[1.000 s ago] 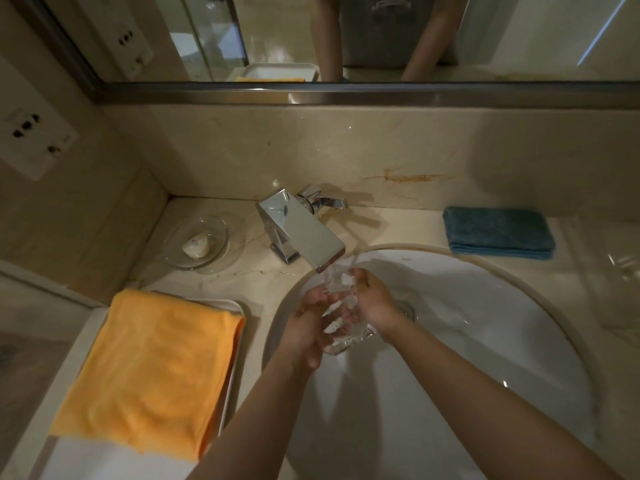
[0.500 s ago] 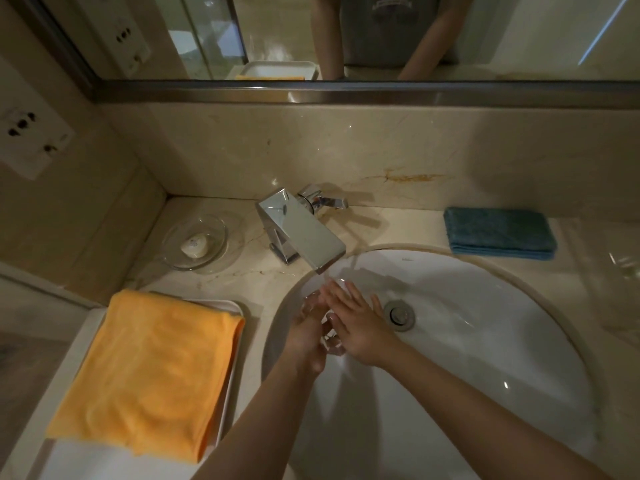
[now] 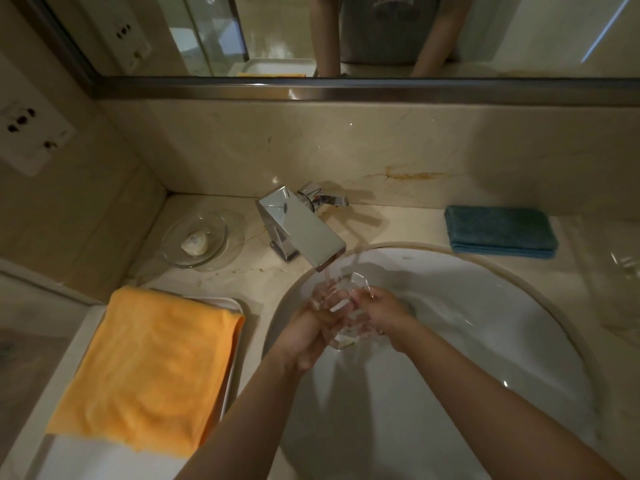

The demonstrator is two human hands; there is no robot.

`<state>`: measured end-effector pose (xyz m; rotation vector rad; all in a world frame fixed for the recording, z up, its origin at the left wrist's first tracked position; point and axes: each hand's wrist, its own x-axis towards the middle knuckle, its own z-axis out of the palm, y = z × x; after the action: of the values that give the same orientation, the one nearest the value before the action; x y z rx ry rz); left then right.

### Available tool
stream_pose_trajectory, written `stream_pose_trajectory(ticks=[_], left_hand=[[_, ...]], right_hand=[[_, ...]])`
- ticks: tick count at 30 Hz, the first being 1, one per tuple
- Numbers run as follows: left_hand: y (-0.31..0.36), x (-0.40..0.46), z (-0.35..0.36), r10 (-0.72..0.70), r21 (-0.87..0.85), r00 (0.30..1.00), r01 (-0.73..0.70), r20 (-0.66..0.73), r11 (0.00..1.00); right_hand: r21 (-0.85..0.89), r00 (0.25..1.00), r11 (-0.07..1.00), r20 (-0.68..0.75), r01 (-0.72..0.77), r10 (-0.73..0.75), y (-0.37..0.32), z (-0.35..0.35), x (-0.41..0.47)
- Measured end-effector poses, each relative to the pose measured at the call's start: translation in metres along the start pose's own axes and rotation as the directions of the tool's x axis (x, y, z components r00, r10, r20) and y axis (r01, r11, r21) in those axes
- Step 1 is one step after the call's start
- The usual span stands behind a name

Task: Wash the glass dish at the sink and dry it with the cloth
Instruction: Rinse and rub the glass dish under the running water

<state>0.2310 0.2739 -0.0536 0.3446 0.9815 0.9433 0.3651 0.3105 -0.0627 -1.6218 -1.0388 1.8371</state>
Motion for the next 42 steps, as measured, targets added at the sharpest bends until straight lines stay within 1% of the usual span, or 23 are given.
stream_pose_trajectory(ticks=[4, 7, 11, 12, 15, 17, 19, 21, 22, 23, 26, 29, 31, 34, 36, 38, 40, 42], left_hand=[[0.007, 0.001, 0.004, 0.005, -0.069, 0.998, 0.0, 0.07, 0.998], [0.013, -0.002, 0.008, -0.009, -0.122, 0.993, 0.023, 0.118, 0.992], [0.016, -0.003, 0.011, 0.01, -0.198, 0.99, 0.019, 0.143, 0.98], [0.016, -0.001, 0.011, 0.006, -0.193, 0.992, 0.019, 0.125, 0.981], [0.016, 0.004, 0.014, 0.037, -0.13, 0.998, -0.03, 0.053, 0.991], [0.018, 0.008, 0.018, 0.082, -0.044, 0.997, -0.082, -0.009, 0.996], [0.02, 0.012, 0.021, 0.11, 0.071, 0.992, -0.105, -0.067, 0.992], [0.019, 0.014, 0.023, 0.137, 0.186, 0.979, -0.109, -0.148, 0.976], [0.018, 0.015, 0.021, 0.137, 0.208, 0.97, -0.095, -0.201, 0.974], [0.018, 0.015, 0.021, 0.13, 0.213, 0.966, -0.081, -0.224, 0.974], [0.02, 0.014, 0.02, 0.119, 0.272, 0.973, -0.062, -0.198, 0.96], [0.027, 0.012, 0.02, 0.11, 0.288, 0.976, -0.052, -0.189, 0.956], [0.03, 0.011, 0.019, 0.101, 0.302, 0.977, -0.041, -0.186, 0.952], [0.031, 0.011, 0.016, 0.109, 0.355, 0.978, -0.039, -0.179, 0.934], [0.031, 0.011, 0.016, 0.06, 0.364, 0.992, -0.016, -0.11, 0.931], [0.03, 0.01, 0.017, -0.014, 0.34, 0.999, 0.028, -0.045, 0.94], [0.025, 0.01, 0.017, -0.082, 0.272, 0.996, 0.091, -0.048, 0.958], [0.017, 0.011, 0.016, -0.094, 0.219, 0.994, 0.106, -0.063, 0.97]], right_hand=[[0.034, 1.0, 0.999, -0.021, 0.004, -0.003, 0.0, -0.004, 0.002], [0.1, 1.0, 0.995, -0.024, -0.015, 0.017, 0.003, -0.005, 0.003], [0.143, 0.999, 0.989, -0.031, -0.028, 0.033, 0.007, -0.007, 0.003], [0.17, 0.999, 0.985, -0.034, -0.029, 0.036, 0.007, -0.008, 0.003], [0.232, 0.997, 0.972, -0.06, -0.037, 0.053, 0.005, -0.007, 0.001], [0.256, 0.995, 0.966, -0.091, -0.023, 0.048, 0.005, -0.006, 0.001], [0.293, 0.99, 0.956, -0.128, -0.012, 0.051, 0.005, -0.004, -0.001], [0.335, 0.984, 0.942, -0.167, -0.004, 0.064, 0.007, -0.001, -0.002], [0.358, 0.98, 0.934, -0.184, -0.001, 0.072, 0.008, 0.001, -0.001], [0.381, 0.977, 0.925, -0.195, 0.0, 0.081, 0.008, 0.003, -0.003], [0.437, 0.975, 0.899, -0.202, 0.005, 0.093, 0.01, 0.007, -0.005], [0.498, 0.982, 0.867, -0.17, 0.013, 0.084, 0.012, 0.008, -0.01], [0.482, 0.989, 0.876, -0.132, 0.004, 0.068, 0.012, 0.009, -0.014], [0.414, 0.995, 0.91, -0.097, 0.018, 0.025, 0.013, 0.006, -0.018], [0.388, 0.997, 0.92, -0.069, 0.048, -0.023, 0.013, 0.004, -0.019], [0.309, 0.997, 0.948, -0.054, 0.075, -0.061, 0.011, 0.004, -0.02], [0.207, 0.995, 0.976, -0.082, 0.066, -0.05, 0.006, 0.005, -0.02], [0.11, 0.989, 0.994, -0.146, 0.028, -0.012, -0.004, 0.006, -0.022]])
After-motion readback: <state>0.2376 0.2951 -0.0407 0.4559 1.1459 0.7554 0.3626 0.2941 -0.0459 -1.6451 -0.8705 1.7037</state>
